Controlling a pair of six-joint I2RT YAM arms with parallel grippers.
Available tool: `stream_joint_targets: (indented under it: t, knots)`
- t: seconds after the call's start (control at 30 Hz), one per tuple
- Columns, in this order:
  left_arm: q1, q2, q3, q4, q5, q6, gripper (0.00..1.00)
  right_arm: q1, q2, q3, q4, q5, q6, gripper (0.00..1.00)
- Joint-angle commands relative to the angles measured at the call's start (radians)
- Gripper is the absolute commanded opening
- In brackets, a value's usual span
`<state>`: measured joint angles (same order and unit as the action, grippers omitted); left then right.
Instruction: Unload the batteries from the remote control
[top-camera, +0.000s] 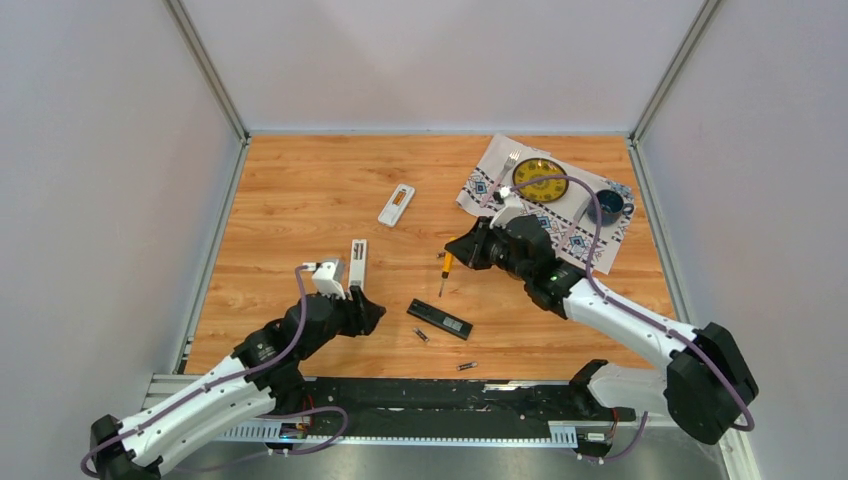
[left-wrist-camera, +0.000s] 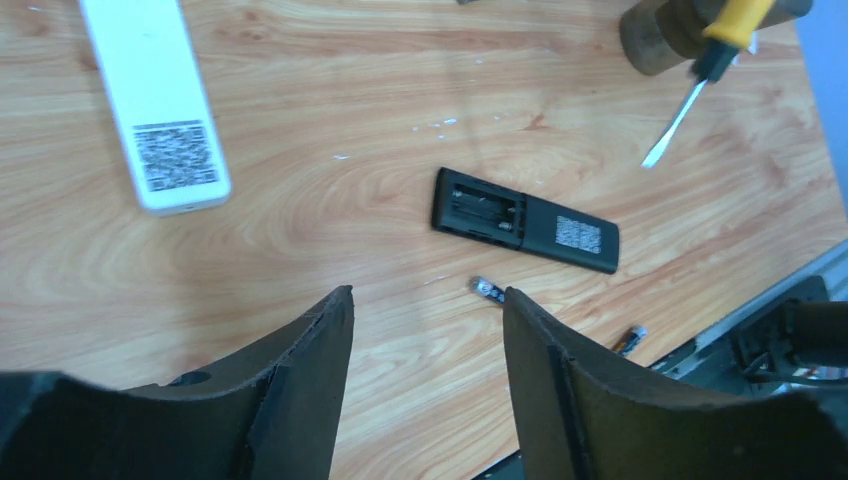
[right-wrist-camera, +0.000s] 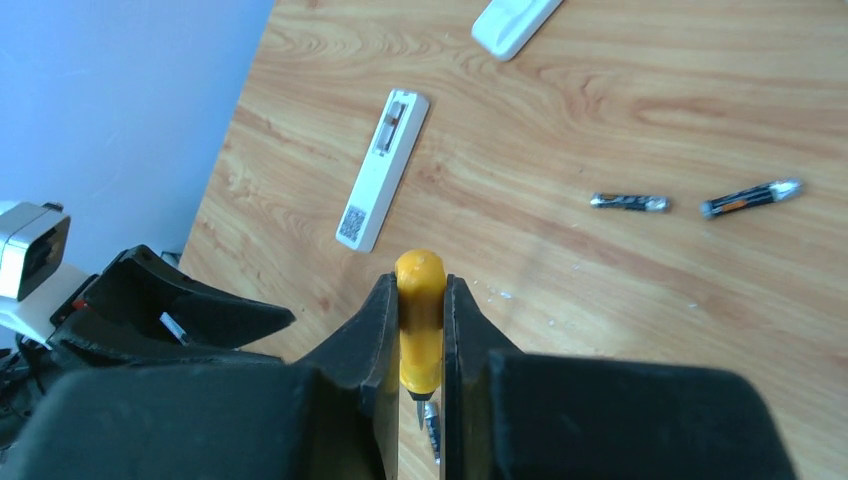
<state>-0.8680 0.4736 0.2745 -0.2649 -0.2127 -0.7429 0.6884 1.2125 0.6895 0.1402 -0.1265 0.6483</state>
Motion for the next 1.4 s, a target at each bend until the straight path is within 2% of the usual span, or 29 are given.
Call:
stream_joint_targets:
  t: [0.0, 0.13, 0.2, 0.43, 0.63, 0.9, 1.13, 1.37]
  knots:
    - [0.004, -0.093, 0.045, -0.189, -0.082, 0.045, 0.69, -0.029, -0.077, 0.05, -0.079, 0.062, -0.096, 0.0]
    - [0.004, -0.138, 0.035, -0.221, -0.109, 0.036, 0.75, -0.049, -0.119, 0.056, -0.113, 0.068, -0.125, 0.0]
    - [0.004, -0.141, 0.032, -0.227, -0.116, 0.022, 0.81, -0.062, -0.137, 0.05, -0.114, 0.065, -0.133, 0.0]
    - [0.004, -0.086, 0.063, -0.224, -0.119, 0.027, 0.82, -0.076, -0.148, 0.038, -0.125, 0.061, -0.147, 0.0]
    - [0.004, 0.02, 0.107, -0.188, -0.111, 0.066, 0.82, -0.078, -0.149, 0.033, -0.123, 0.06, -0.157, 0.0]
    - [0.014, 0.284, 0.221, -0.112, -0.071, 0.161, 0.85, -0.078, -0.162, 0.025, -0.126, 0.07, -0.174, 0.0]
    - [0.069, 0.661, 0.449, -0.117, 0.007, 0.252, 0.86, -0.078, -0.179, 0.022, -0.136, 0.083, -0.193, 0.0]
    - [0.11, 0.931, 0.669, -0.125, 0.059, 0.338, 0.85, -0.079, -0.174, 0.027, -0.137, 0.097, -0.21, 0.0]
